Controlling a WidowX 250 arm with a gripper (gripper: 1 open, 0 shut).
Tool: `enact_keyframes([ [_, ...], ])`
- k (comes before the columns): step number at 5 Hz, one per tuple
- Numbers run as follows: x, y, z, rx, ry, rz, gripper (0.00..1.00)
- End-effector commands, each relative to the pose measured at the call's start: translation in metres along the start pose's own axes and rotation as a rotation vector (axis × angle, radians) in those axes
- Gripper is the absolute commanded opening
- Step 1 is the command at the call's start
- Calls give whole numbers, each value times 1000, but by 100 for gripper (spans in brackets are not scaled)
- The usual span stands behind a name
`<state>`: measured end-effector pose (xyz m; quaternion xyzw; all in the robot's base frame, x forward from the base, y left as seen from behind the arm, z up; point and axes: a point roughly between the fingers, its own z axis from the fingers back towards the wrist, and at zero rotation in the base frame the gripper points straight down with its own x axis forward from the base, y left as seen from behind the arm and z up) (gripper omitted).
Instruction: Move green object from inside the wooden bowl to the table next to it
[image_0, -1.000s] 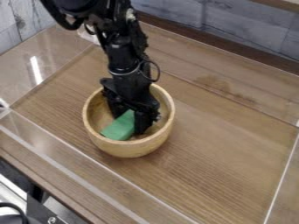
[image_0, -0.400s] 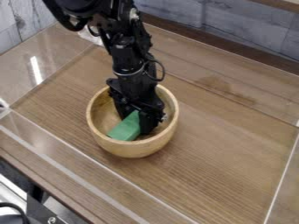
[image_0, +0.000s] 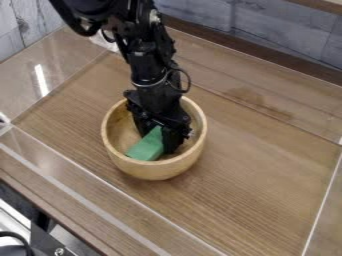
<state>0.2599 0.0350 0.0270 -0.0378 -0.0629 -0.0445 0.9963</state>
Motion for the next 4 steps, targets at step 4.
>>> enact_keyframes([
  [4,-2,6,26,16,-67,115,0],
])
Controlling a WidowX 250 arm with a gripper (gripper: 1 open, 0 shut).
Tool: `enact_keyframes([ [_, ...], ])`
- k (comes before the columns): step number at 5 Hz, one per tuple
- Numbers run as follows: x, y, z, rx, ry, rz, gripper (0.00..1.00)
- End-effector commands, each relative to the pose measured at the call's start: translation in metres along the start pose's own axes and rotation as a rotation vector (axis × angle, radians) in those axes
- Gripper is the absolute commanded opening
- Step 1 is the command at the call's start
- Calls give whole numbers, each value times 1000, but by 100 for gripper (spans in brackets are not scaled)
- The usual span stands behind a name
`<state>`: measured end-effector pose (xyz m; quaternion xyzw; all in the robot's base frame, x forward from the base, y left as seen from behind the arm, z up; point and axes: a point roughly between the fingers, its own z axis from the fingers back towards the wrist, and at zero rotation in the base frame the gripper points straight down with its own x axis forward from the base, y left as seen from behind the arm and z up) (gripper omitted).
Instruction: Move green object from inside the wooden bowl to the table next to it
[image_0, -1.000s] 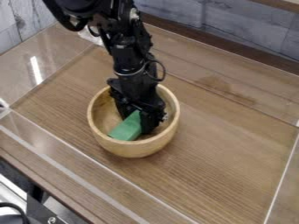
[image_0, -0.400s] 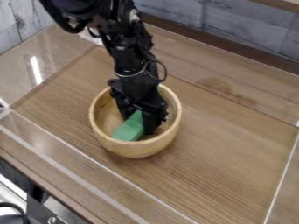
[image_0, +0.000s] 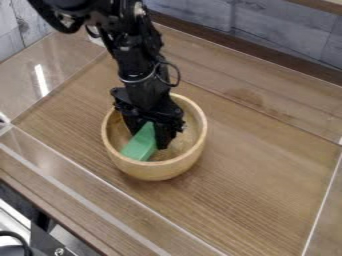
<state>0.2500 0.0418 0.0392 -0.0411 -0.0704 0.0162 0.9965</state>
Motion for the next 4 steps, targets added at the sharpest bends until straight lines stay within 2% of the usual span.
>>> enact_keyframes([
  [1,7,-3,13,15,-50,28,0],
  [3,11,-18,21,7,-50,15,0],
  [4,12,-16,30,11,-56,56,0],
])
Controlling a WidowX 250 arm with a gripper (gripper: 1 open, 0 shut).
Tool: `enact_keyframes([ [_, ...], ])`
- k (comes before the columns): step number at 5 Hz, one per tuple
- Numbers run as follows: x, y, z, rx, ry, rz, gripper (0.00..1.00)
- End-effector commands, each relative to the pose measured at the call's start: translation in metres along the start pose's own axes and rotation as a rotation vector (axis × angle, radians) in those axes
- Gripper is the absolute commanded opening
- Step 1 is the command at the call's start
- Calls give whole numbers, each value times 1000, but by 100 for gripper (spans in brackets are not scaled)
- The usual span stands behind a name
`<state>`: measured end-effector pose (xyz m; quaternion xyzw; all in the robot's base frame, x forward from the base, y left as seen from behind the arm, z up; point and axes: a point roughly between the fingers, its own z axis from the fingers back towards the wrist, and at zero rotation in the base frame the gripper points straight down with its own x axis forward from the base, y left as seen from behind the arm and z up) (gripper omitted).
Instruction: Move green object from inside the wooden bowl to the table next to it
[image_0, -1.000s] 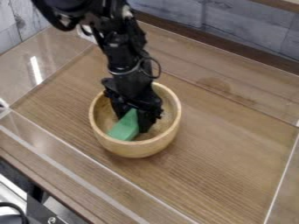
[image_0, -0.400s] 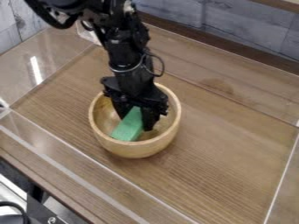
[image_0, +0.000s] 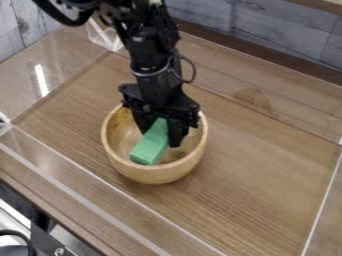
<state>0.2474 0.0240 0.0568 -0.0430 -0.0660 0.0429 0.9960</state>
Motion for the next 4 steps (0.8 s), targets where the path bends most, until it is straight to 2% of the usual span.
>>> enact_keyframes([
  [1,15,2,23,12,-69,43,0],
  [2,25,-2,28,-6,-64,-34,0],
  [3,35,-16,33,-25,-62,-112,0],
  [4,42,-41,30,-34,-65,-124,0],
])
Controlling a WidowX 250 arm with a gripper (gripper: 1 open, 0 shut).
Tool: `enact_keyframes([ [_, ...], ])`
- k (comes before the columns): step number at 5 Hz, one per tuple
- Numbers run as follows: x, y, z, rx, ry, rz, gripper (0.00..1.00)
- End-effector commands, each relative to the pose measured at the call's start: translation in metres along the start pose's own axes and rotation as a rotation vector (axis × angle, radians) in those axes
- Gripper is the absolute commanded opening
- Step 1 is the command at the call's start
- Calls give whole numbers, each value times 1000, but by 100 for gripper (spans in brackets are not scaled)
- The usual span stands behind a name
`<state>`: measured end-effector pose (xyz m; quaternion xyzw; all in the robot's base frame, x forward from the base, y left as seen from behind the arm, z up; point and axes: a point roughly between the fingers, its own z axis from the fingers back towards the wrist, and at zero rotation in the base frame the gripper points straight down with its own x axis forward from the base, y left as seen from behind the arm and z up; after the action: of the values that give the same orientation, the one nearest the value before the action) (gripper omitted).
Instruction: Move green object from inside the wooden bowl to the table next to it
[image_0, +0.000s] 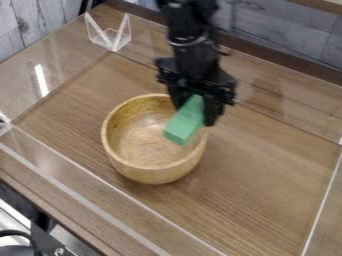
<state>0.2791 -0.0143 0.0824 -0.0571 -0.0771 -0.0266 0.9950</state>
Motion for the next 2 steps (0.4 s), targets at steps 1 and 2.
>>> enact_keyframes([
  [1,16,-27,-1,-1,-37,-28,0],
  [2,12,-52,-11,-9,-22,-71,0],
])
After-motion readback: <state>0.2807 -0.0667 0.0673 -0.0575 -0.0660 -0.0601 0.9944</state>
